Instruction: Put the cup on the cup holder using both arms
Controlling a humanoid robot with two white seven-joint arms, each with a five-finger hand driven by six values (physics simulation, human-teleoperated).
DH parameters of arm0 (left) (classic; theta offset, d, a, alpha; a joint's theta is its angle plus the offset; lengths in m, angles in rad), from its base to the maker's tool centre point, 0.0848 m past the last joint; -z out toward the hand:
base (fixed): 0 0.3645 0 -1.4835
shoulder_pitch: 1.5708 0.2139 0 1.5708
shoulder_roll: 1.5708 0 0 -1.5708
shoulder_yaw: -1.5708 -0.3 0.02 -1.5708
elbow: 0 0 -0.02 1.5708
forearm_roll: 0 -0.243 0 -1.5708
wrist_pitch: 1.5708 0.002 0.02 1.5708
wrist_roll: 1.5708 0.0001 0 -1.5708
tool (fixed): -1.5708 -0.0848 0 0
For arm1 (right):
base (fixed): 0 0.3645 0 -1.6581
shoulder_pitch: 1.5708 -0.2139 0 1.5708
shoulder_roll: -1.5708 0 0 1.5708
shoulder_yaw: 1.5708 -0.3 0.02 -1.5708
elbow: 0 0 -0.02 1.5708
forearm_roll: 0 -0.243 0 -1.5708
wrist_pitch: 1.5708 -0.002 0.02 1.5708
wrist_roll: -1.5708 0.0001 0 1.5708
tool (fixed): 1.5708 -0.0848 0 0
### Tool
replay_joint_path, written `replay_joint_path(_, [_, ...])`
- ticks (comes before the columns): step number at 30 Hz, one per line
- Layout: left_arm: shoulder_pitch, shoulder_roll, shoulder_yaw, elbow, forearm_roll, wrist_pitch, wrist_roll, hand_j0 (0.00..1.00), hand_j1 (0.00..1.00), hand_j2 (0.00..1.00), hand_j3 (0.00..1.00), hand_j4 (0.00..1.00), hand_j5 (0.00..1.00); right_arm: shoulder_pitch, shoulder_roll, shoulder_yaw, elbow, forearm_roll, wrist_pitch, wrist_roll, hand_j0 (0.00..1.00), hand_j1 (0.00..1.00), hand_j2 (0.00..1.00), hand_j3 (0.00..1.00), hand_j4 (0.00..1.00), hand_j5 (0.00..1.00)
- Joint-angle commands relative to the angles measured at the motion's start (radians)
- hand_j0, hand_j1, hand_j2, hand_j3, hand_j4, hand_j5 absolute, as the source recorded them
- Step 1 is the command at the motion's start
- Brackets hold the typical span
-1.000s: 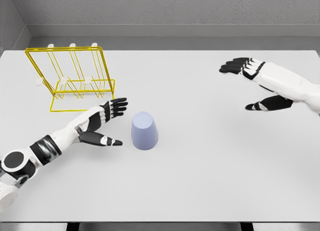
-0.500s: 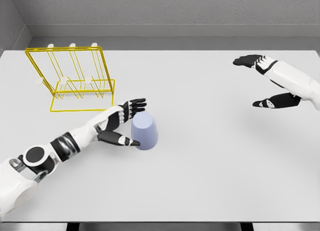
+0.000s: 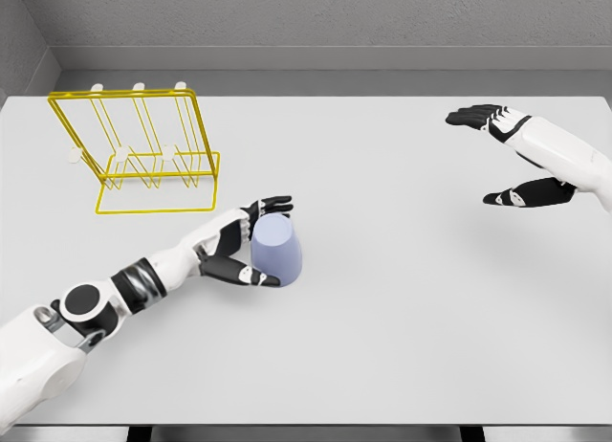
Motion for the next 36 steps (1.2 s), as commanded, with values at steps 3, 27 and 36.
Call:
replay_joint_path(3, [0.0,-0.014,-0.002,0.017,-0.002,0.0,0.0,1.0,1.0,1.0,1.0,1.0,1.0,0.0,-0.001,0.0,-0.001,-0.008,0.003,-0.001,1.0,1.0,1.0,1.0,1.0,1.0])
replay_joint_path(27, [0.008,0.005,0.073,-0.091,0.009,-0.012,0.0,0.64,0.64,0.64,0.64,0.64,0.64,0.0,0.0,0.001,-0.004,-0.009,0.003,-0.001,1.0,1.0,1.0,1.0,1.0,1.0])
replay_joint_path(36, [0.015,0.092,0.141,-0.166,0.012,-0.014,0.0,0.65,0.65,0.65,0.65,0.65,0.65,0.002,0.002,0.001,-0.007,-0.009,0.003,-0.001,1.0,1.0,1.0,1.0,1.0,1.0])
